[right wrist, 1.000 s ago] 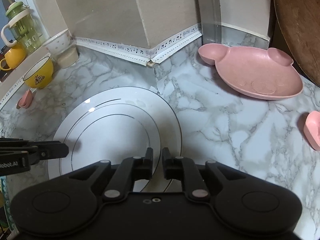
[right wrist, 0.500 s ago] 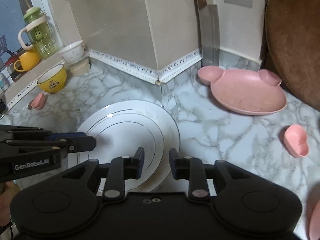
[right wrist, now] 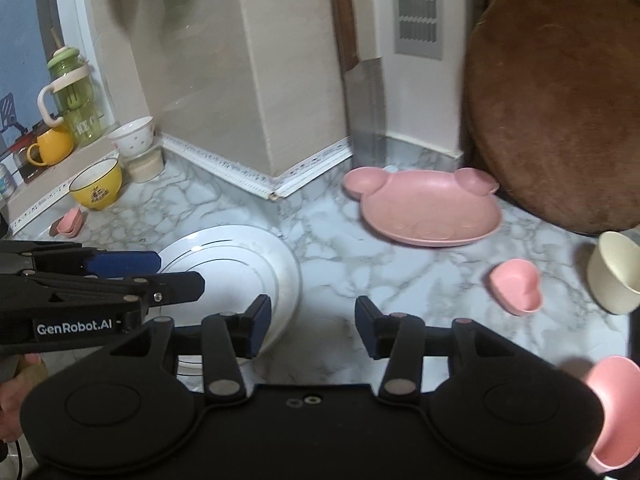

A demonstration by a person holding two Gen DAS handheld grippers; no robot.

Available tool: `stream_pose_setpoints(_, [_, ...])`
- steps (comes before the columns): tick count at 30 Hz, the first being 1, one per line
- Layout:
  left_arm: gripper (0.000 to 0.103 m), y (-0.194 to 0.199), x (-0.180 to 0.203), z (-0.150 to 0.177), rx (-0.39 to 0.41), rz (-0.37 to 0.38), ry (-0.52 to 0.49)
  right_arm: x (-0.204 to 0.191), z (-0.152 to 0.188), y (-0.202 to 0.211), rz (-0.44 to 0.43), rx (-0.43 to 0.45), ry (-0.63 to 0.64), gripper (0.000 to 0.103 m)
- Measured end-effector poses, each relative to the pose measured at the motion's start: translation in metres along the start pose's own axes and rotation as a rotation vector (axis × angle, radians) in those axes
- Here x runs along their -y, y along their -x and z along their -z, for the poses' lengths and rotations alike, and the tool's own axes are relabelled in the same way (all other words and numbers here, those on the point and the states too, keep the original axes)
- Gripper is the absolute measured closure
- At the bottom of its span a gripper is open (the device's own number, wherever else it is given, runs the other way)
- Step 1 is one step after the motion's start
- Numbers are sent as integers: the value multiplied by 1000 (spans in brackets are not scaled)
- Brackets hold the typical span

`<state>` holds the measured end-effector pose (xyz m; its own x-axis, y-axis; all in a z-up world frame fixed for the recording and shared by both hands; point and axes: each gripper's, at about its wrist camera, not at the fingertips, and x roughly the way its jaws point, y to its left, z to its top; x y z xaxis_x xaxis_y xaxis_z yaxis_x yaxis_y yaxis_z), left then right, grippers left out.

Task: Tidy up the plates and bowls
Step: 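Withdraw both grippers from the stacked plates toward the pink dishes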

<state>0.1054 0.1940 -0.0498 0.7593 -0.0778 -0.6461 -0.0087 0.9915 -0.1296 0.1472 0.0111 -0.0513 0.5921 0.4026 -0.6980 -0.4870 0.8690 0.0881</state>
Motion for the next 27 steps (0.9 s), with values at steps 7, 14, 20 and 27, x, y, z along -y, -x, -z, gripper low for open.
stream_pose_setpoints(7, [38,6,30,-4,24,-2,-22,25,6,32,39,65,-2,31])
stream_pose_setpoints(14, [31,10,62,-5,43,-7,-16,52,9,60,103,127,5,3])
stream_pose_setpoints(20, [26,18,93,-6,84,-34,-17,71,15,74,143,150,10,0])
stream_pose_setpoints(27, [25,16,117,-17,100,-65,-1,92,10,81,155,154,-5,0])
